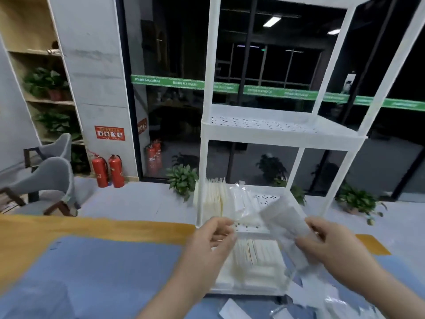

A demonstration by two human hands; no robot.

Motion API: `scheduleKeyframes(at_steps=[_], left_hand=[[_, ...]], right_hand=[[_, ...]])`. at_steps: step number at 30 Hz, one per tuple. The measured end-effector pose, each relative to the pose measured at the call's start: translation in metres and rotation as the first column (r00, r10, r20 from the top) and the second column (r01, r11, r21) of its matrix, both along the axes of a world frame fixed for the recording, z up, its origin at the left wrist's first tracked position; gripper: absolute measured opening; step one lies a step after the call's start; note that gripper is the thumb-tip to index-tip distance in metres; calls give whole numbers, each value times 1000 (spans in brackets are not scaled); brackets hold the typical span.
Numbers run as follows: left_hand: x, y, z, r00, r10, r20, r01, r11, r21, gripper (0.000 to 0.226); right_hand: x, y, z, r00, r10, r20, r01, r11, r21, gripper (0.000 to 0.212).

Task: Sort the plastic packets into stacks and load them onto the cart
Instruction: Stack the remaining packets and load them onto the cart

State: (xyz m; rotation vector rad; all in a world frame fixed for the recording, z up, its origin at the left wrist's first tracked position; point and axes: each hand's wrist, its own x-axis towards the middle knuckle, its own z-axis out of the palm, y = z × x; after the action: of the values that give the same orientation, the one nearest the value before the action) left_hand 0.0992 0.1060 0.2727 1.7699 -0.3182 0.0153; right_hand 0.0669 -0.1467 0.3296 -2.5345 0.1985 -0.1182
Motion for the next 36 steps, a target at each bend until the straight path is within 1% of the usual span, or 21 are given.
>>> scheduleKeyframes(at_steps=[1, 3, 6, 9, 12, 14, 15, 17, 19, 21, 23, 24, 26, 27, 28, 29, 30, 31, 32, 33, 36], left_hand=[[3, -1, 3, 1000, 11, 1, -11, 999, 52, 12], [12, -4, 11, 1000, -2, 28, -4, 981, 192, 10], [29, -17, 23, 989, -110, 103, 56, 901, 431, 22], [51, -44, 28, 948, -257, 190, 57, 721, 691, 34], [82, -78, 22, 875, -425, 234, -9, 467, 884, 30], [105, -96, 15, 829, -516, 215, -60, 300, 952, 25], [116, -104, 12, 810, -553, 197, -76, 234, 969, 24], [140, -114, 1, 769, -618, 163, -88, 150, 985, 24], [156, -120, -8, 759, -641, 110, -76, 80, 994, 30], [167, -124, -16, 739, -670, 75, -64, 42, 997, 35], [170, -129, -18, 700, -710, 80, -83, 30, 996, 26], [170, -132, -18, 669, -740, 62, -94, -1, 996, 21], [174, -134, -20, 660, -750, 33, -117, -59, 991, 13], [177, -133, -22, 653, -756, 46, -123, -45, 991, 15], [181, -131, -27, 610, -789, 72, -174, -45, 984, 19], [185, -130, -31, 604, -794, 70, -157, -32, 987, 21], [186, -128, -30, 625, -780, 38, -98, -31, 995, 21], [186, -125, -28, 657, -754, 10, -77, -54, 996, 20], [187, -123, -27, 679, -734, 9, -65, -48, 997, 19], [187, -122, -22, 685, -728, 1, -43, -40, 998, 20], [187, -122, -17, 691, -723, -2, -29, -30, 999, 25]], right_hand=[[2, -3, 4, 999, -44, -3, 44, 999, 21, 29], [8, -7, 11, 994, -106, 8, 105, 991, 79, 30], [19, -11, 15, 988, -153, 24, 150, 984, 95, 22], [37, -18, 10, 984, -177, 16, 177, 983, 41, 22], [65, -25, 1, 985, -172, 23, 173, 983, -60, 19], [86, -33, -8, 988, -137, 71, 145, 982, -118, 16], [95, -36, -13, 990, -114, 87, 125, 982, -139, 16], [114, -39, -23, 992, -79, 94, 94, 981, -169, 16], [129, -36, -33, 993, -62, 97, 79, 979, -187, 12], [138, -33, -38, 993, -91, 75, 104, 974, -201, 8], [147, -30, -46, 993, -110, 42, 115, 982, -152, 3], [151, -31, -50, 993, -118, 20, 119, 974, -191, 11], [164, -34, -54, 992, -118, -45, 109, 980, -167, 20], [170, -36, -55, 990, -115, -83, 99, 979, -179, 24], [175, -36, -57, 985, -125, -122, 102, 978, -180, 26], [179, -36, -58, 984, -118, -137, 94, 981, -169, 24], [181, -36, -59, 981, -125, -150, 100, 981, -166, 16], [181, -35, -58, 979, -138, -147, 112, 979, -171, 6], [180, -34, -57, 981, -139, -137, 112, 976, -188, 3], [179, -34, -55, 980, -140, -142, 116, 979, -169, 6], [180, -35, -52, 971, -152, -186, 122, 979, -165, 4]])
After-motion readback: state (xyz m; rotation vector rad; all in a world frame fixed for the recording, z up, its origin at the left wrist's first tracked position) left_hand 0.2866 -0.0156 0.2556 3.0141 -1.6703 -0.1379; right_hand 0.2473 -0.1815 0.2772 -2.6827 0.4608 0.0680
